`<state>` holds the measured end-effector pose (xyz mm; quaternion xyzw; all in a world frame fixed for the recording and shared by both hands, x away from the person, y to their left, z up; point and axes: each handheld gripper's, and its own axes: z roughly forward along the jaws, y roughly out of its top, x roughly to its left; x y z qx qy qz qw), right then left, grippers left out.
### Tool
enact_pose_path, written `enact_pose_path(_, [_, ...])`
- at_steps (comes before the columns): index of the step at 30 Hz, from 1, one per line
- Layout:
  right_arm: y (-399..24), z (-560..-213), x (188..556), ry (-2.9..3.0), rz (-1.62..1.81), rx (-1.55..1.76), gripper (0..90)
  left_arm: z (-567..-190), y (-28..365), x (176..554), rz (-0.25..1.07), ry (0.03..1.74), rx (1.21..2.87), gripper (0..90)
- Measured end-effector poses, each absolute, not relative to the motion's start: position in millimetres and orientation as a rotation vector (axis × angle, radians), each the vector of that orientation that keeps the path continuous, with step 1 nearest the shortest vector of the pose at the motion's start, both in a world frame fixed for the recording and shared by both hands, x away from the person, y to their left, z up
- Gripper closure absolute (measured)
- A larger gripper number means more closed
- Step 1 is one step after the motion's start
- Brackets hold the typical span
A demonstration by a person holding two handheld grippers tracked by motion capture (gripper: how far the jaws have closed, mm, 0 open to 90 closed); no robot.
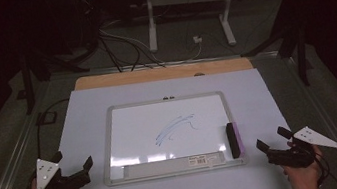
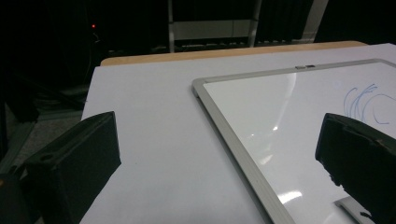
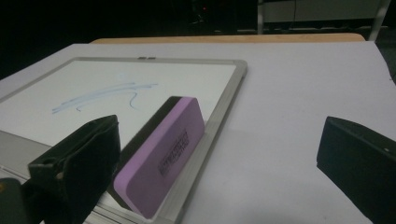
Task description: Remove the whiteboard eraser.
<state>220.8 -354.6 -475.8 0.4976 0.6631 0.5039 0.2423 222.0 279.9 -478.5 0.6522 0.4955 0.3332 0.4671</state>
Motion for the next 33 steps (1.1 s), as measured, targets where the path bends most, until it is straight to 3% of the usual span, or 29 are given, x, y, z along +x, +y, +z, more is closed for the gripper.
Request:
enact_pose_path(28, [-329, -459, 250, 1.96, 1.32, 1.389, 0.0, -489, 273, 222, 0.823, 1.231, 1.638, 1.1])
enact_pose_path(33, [-324, -462, 255, 2.016, 1.289, 1.422, 5.0, -490, 273, 223, 0.825, 1.231, 1.644, 1.1])
